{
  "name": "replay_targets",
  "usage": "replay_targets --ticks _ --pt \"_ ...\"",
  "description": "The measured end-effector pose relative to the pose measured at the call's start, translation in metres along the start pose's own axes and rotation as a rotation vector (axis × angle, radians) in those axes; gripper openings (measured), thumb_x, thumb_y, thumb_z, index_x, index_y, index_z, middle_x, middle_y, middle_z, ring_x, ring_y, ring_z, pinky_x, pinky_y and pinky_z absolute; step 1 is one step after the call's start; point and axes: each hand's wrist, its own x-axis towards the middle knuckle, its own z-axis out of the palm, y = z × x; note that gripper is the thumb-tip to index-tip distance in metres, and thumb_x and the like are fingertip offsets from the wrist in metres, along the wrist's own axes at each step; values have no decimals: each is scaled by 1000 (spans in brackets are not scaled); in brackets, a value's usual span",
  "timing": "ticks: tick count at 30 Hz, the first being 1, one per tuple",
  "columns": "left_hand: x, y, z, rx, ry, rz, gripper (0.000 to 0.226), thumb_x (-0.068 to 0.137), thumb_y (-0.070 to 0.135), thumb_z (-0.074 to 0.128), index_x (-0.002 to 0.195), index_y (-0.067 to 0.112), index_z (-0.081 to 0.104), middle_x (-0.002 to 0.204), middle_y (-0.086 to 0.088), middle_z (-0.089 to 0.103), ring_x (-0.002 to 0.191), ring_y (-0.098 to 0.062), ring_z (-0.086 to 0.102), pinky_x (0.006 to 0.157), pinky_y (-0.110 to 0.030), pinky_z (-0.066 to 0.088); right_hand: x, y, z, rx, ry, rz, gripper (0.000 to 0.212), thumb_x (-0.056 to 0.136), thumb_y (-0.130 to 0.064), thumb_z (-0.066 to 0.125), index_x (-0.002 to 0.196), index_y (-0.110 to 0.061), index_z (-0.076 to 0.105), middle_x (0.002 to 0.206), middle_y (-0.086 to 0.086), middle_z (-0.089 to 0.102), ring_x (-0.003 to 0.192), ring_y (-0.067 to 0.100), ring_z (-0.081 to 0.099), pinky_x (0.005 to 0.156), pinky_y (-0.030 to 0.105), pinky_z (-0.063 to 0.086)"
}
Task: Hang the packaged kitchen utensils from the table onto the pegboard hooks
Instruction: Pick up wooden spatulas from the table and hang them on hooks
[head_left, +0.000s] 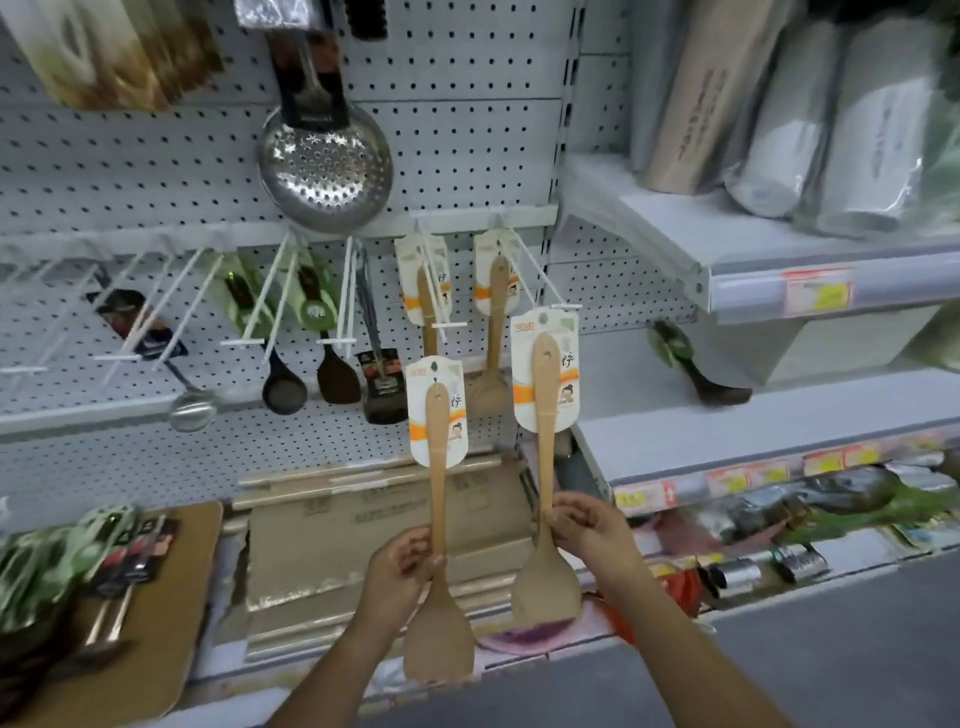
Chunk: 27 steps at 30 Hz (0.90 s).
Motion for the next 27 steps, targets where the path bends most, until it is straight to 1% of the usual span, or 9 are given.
replay_targets --ticks 4,8,14,17,19,21,23,25,27 --pt "-2 9 16 -10 54 -21 33 82 -13 68 99 15 68 83 9 76 80 -5 69 88 -36 55 9 2 -10 -5 -50 16 12 90 5 66 97 -3 73 79 5 75 70 13 64 64 25 51" --pt "2 14 32 -3 132 -7 32 81 -12 70 102 12 69 86 0 76 87 -16 69 83 -27 56 19 1 -20 -22 -88 -3 17 89 1 69 90 -15 76 86 7 77 79 20 68 73 32 50" --pt "2 22 35 -13 173 18 35 80 -14 69 101 15 70 84 4 76 81 -8 70 79 -24 57 19 -1 -24 -23 -109 -13 16 90 4 67 93 -10 74 87 10 78 84 23 71 76 35 52" --pt "10 19 24 -22 173 7 34 81 -12 70 103 14 69 82 1 76 81 -14 70 78 -25 57 18 1 -21 -45 -109 -12 16 90 5 65 94 -8 75 88 10 78 84 21 72 73 30 51" --pt "14 18 18 -9 164 2 34 81 -11 71 103 15 68 82 2 76 80 -13 71 75 -21 56 16 4 -19 -60 -99 -15 17 91 6 62 92 -6 75 85 10 77 74 14 69 66 23 49" --pt "19 17 15 -3 146 9 33 81 -10 71 105 12 69 86 -5 76 86 -19 71 75 -21 56 14 4 -17 -71 -88 -26 18 92 7 60 90 -4 74 81 11 77 65 10 63 58 20 45" --pt "24 16 13 -7 135 18 32 80 -10 72 107 7 68 91 -12 75 90 -27 70 76 -23 56 14 3 -14 -70 -88 -20 17 93 6 61 90 -4 74 80 11 76 65 10 63 56 20 45" --pt "27 14 14 1 126 13 33 80 -10 72 106 9 68 93 -14 74 91 -28 70 77 -24 56 16 3 -12 -54 -65 -2 16 92 3 63 90 -8 74 82 11 77 71 16 67 62 27 50" --pt "27 12 14 3 117 15 33 80 -10 72 105 11 69 92 -12 74 90 -25 70 75 -21 55 23 1 -10 -15 -11 12 19 89 3 66 87 -13 75 84 13 77 82 29 71 76 41 56"
